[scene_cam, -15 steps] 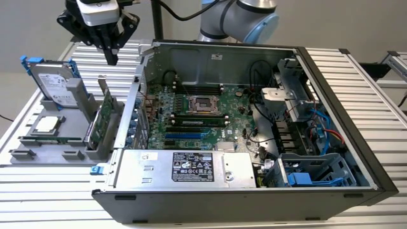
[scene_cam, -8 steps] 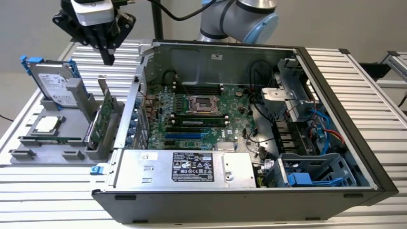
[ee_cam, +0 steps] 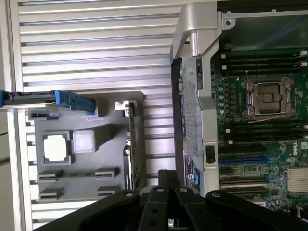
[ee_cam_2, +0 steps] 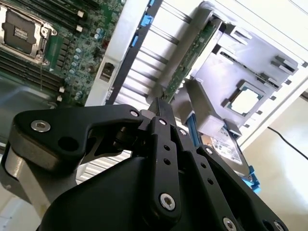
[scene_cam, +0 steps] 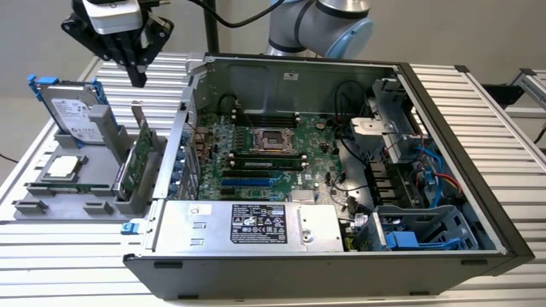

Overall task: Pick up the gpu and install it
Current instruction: 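Reach for the gpu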

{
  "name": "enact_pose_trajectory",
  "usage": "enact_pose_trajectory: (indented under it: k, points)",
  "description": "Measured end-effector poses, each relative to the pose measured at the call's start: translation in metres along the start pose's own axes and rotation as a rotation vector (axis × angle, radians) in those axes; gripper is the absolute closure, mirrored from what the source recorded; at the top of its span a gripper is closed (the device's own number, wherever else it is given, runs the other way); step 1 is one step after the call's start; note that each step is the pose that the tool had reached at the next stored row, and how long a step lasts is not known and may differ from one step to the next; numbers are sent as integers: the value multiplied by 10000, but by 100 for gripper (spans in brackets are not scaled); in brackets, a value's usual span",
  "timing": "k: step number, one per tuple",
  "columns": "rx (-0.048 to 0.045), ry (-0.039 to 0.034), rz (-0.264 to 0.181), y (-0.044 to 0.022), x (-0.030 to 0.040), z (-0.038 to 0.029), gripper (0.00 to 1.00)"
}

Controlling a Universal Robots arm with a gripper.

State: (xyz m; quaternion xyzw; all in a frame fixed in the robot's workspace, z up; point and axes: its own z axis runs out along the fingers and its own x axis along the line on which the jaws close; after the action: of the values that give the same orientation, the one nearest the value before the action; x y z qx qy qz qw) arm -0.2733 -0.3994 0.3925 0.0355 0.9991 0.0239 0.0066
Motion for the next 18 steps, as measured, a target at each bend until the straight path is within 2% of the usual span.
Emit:
enact_pose_trajectory:
  k: [18]
  points:
    - [1,1,0,-16,184,-3,100]
